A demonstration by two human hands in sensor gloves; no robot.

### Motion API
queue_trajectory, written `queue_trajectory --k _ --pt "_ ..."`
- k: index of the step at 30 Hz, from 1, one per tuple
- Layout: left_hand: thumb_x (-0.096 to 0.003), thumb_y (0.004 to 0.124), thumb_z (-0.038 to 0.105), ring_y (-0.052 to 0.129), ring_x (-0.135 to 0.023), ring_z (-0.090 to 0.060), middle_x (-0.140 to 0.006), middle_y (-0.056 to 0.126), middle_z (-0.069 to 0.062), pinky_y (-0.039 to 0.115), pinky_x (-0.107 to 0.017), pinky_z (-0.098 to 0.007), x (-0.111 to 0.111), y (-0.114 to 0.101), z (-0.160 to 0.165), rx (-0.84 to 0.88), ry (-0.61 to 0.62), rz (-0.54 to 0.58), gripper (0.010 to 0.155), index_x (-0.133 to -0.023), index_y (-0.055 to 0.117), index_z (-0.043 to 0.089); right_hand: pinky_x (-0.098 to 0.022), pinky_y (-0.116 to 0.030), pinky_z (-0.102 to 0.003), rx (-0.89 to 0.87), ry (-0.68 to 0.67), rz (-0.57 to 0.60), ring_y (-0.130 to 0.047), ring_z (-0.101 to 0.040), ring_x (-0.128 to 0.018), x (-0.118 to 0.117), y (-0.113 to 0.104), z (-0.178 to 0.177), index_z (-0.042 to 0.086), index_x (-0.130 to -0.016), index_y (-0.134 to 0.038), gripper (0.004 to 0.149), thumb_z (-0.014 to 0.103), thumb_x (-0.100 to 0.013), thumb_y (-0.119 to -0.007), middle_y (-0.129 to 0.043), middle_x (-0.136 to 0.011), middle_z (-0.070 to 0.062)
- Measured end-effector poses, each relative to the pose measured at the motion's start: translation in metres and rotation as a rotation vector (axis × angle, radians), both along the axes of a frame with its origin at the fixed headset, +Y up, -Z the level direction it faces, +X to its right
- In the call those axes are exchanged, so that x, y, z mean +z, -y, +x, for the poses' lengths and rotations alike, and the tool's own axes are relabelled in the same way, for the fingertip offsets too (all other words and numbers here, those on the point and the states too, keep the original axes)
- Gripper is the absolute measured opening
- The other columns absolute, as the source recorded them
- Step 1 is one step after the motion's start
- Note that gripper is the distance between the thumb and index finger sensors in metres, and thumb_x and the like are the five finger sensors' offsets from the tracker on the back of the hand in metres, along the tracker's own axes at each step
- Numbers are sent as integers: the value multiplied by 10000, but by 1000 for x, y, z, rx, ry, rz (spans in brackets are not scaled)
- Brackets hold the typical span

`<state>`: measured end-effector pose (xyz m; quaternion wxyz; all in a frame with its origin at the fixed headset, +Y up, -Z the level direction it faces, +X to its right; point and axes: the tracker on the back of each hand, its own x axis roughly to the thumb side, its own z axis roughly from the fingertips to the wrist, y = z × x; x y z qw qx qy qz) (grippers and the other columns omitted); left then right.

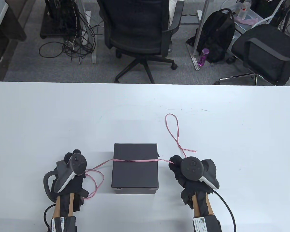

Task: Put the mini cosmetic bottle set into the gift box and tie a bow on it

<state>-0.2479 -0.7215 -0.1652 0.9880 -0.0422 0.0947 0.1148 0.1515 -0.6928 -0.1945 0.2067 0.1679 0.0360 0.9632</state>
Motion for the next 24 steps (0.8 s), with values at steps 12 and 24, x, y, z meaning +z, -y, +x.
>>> queue_trajectory --k 12,24 --pt "-513 738 531 543 -1149 -453 -1232 435 -146 558 -782 -670 29 -45 86 202 535 243 881 -1205 301 204 -128 -846 -285 -222 -209 209 -842 -49 -124 31 -56 -27 72 -895 -819 422 318 -583 -676 -953 -438 -45" --pt "-593 558 395 546 -1082 -554 -1180 566 -190 555 -743 -700 20 -27 77 460 385 281 414 -972 698 309 -148 -850 -296 -371 -325 160 -849 -57 -140 35 -61 -35 63 -892 -819 419 311 -585 -679 -951 -455 -50"
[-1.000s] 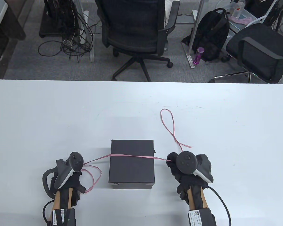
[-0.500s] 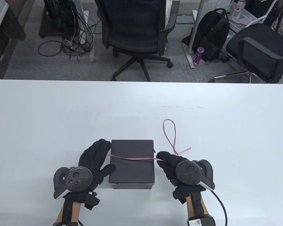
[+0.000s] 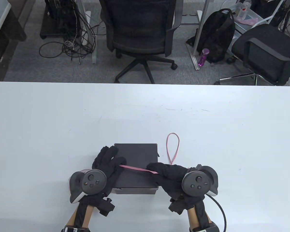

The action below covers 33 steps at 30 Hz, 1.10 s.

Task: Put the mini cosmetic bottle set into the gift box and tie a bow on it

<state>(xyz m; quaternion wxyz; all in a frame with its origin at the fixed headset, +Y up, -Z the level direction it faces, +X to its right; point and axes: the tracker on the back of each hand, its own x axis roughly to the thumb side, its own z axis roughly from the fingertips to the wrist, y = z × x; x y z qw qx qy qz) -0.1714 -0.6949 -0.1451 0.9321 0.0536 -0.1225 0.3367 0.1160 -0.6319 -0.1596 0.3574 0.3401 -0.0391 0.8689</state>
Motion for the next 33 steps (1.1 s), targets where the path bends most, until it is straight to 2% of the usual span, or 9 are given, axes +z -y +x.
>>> queue_trajectory --k 4,8,11,14,19,23,27,29,33 --pt "-588 543 379 796 -985 -475 -1052 798 -110 648 -720 -657 -2 0 -19 195 -39 12 410 -960 687 284 -183 -858 -317 83 101 6 -871 -72 -170 -8 6 9 30 -888 -822 423 296 -582 -702 -953 -490 -71" --pt "-589 544 377 1025 -679 -297 -839 927 -20 824 -602 -537 -3 3 -35 285 -129 11 411 -959 686 267 -218 -866 -337 238 231 -8 -893 -88 -204 -18 17 18 30 -897 -815 421 288 -583 -706 -955 -527 -84" --pt "-590 542 377 997 -391 -151 -655 910 74 875 -455 -435 -4 6 -45 266 -197 14 412 -961 681 261 -238 -865 -353 290 311 -25 -900 -102 -228 -24 22 30 21 -912 -795 424 273 -589 -687 -947 -555 -99" --pt "-592 542 379 920 -247 -77 -584 897 107 880 -329 -364 -5 8 -58 260 -277 10 413 -962 680 255 -265 -860 -374 314 432 14 -905 -122 -260 -28 25 44 12 -934 -768 427 246 -591 -668 -934 -594 -122" --pt "-596 546 382 896 -207 -60 -562 901 112 866 -252 -330 -5 15 -83 270 -393 -3 416 -967 682 251 -303 -848 -410 396 667 66 -905 -156 -296 -32 27 77 28 -958 -739 430 233 -595 -635 -915 -636 -150" --pt "-592 583 404 910 -207 -68 -550 917 115 872 -263 -334 -8 19 -88 203 -368 -33 424 -967 717 257 -257 -845 -372 546 795 43 -877 -118 -245 -36 34 91 55 -967 -732 428 236 -595 -622 -922 -589 -120" --pt "-591 604 418 943 -242 -86 -562 924 119 887 -309 -352 -14 26 -83 45 -325 -108 427 -968 737 269 -221 -842 -352 634 874 -175 -863 -102 -213 -48 65 114 47 -966 -734 428 232 -596 -622 -925 -555 -110" --pt "-589 613 427 950 -254 -92 -573 927 116 889 -320 -356 -16 29 -82 -7 -312 -158 430 -971 744 279 -220 -845 -344 656 881 -242 -863 -93 -213 -51 82 124 47 -965 -733 430 236 -597 -620 -925 -554 -101" --pt "-589 621 432 958 -265 -99 -580 933 110 891 -329 -363 -18 34 -80 -35 -293 -191 432 -973 749 278 -220 -845 -348 672 896 -397 -866 -98 -211 -54 111 138 29 -957 -745 430 231 -594 -630 -926 -552 -110"
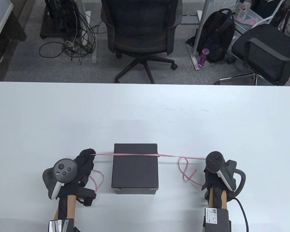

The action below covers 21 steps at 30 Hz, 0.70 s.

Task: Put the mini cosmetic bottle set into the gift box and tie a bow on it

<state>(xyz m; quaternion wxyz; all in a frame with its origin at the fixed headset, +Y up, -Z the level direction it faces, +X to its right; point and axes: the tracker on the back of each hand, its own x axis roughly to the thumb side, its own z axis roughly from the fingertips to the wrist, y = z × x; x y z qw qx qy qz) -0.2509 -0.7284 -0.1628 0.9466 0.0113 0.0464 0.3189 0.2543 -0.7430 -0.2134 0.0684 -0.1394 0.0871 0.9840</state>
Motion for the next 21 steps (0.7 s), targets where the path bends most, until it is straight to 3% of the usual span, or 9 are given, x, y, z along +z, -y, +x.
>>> queue_trajectory --k 2,4,5,6,7,13,16,18,21 --pt "-589 622 433 959 -264 -99 -578 934 110 892 -330 -362 0 0 1 -9 4 -8 432 -973 749 281 -273 -850 -378 12 7 -61 -889 -127 -265 -1 6 2 17 -956 -755 430 223 -586 -676 -918 -604 -134" --pt "-589 623 433 958 -260 -97 -576 933 111 892 -328 -361 0 0 1 -11 6 -10 434 -972 753 276 -551 -681 -636 -21 -22 -182 -798 -423 -718 -3 5 -1 -42 -1108 -489 660 218 -567 -762 -633 -974 -357" --pt "-589 624 433 957 -259 -97 -572 934 112 892 -326 -361 -1 0 1 -9 11 -10 432 -972 752 278 -588 -528 -761 -31 -37 -263 -536 -642 -881 -4 -1 -6 -88 -1132 -350 780 238 -566 -777 -377 -1078 -451" --pt "-589 625 434 957 -256 -96 -570 934 113 892 -324 -359 -1 1 2 -7 14 -9 433 -972 753 277 -586 -397 -820 -19 -45 -275 -280 -726 -878 -3 -7 -10 -120 -1135 -242 880 253 -560 -794 -199 -1075 -498" --pt "-588 627 433 956 -253 -96 -568 934 114 892 -322 -359 -1 0 2 -6 16 -8 433 -971 755 276 -568 -359 -847 3 -78 -214 -215 -739 -864 -2 -17 -16 -137 -1126 -245 908 256 -544 -820 -128 -1055 -524" --pt "-588 628 432 956 -254 -96 -568 935 113 892 -323 -360 -1 0 5 -14 26 -1 433 -971 755 276 -570 -316 -868 -264 -417 -1 -83 -729 -854 7 -61 -66 -120 -1145 -217 973 299 -532 -846 -53 -1056 -506" --pt "-588 628 433 957 -256 -98 -572 934 111 892 -324 -360 -1 1 7 -14 34 -5 433 -971 757 275 -595 -329 -843 -451 -631 119 -66 -699 -861 7 -48 -98 -64 -1152 -181 912 299 -564 -778 -40 -1062 -472" --pt "-588 627 434 964 -271 -101 -585 935 108 893 -335 -364 -2 3 8 -14 40 -9 433 -973 752 278 -583 -363 -836 -588 -645 207 -118 -696 -861 3 -30 -110 -44 -1148 -259 832 248 -558 -768 -103 -1063 -473" --pt "-588 626 434 972 -291 -109 -603 937 102 895 -351 -370 -2 5 10 -6 66 -17 435 -975 751 279 -587 -346 -833 -781 -609 114 -105 -689 -865 -1 -11 -113 -45 -1144 -279 762 221 -581 -717 -101 -1060 -474"
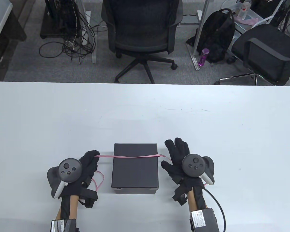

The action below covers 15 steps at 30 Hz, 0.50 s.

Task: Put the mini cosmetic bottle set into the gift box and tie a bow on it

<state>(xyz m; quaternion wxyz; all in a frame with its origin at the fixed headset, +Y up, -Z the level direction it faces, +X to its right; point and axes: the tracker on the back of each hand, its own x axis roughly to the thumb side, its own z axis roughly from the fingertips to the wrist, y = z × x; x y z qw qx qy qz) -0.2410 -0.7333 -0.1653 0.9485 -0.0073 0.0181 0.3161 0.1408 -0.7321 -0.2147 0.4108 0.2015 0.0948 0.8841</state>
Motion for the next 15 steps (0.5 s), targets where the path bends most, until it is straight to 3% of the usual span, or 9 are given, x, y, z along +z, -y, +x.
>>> queue_trajectory --k 2,4,6,8,9,10,12,15 --pt "-589 624 435 983 -329 -121 -633 932 97 894 -381 -384 -1 2 2 16 21 -5 436 -978 747 281 -583 -374 -828 -169 9 -72 -167 -703 -870 -1 9 2 -29 -1062 -551 543 214 -591 -667 -171 -1068 -480" --pt "-590 620 431 1007 -432 -156 -703 924 84 888 -455 -420 -1 1 3 41 48 0 434 -984 736 291 -574 -419 -824 -330 71 -88 -315 -712 -889 0 11 8 -26 -940 -671 416 173 -575 -654 -366 -1070 -470" --pt "-591 611 417 1033 -579 -227 -790 921 69 867 -539 -476 0 0 4 101 80 8 429 -982 732 288 -583 -550 -770 -452 50 -116 -583 -672 -866 0 9 14 -46 -938 -636 418 150 -570 -620 -492 -1045 -462" --pt "-593 601 395 1036 -670 -277 -853 917 35 854 -576 -503 0 -3 4 208 115 15 424 -981 718 269 -539 -740 -643 -527 41 -146 -844 -482 -761 2 2 20 -60 -943 -605 420 129 -568 -599 -609 -1000 -438" --pt "-593 598 388 1042 -666 -275 -852 920 32 860 -573 -499 0 -4 4 231 118 20 423 -981 713 263 -494 -805 -570 -529 40 -141 -915 -387 -681 3 0 22 -57 -944 -601 419 126 -567 -596 -663 -972 -419" --pt "-595 592 378 1044 -674 -279 -862 919 14 861 -575 -502 1 -6 3 290 120 43 425 -988 697 255 -391 -871 -447 -502 44 -123 -965 -237 -510 4 -7 25 -50 -944 -605 416 125 -566 -596 -748 -909 -388" --pt "-594 589 369 1064 -601 -237 -802 941 26 886 -541 -475 2 -9 2 314 106 73 427 -988 688 238 -223 -862 -305 -396 68 -84 -914 -104 -285 8 -16 29 -4 -960 -605 411 142 -576 -590 -856 -805 -291" --pt "-597 581 369 997 -341 -110 -659 912 101 898 -386 -382 4 -12 1 263 80 75 432 -998 667 232 -116 -835 -256 -143 187 43 -872 -63 -162 15 -29 35 58 -1038 -590 456 137 -589 -601 -925 -583 -168"
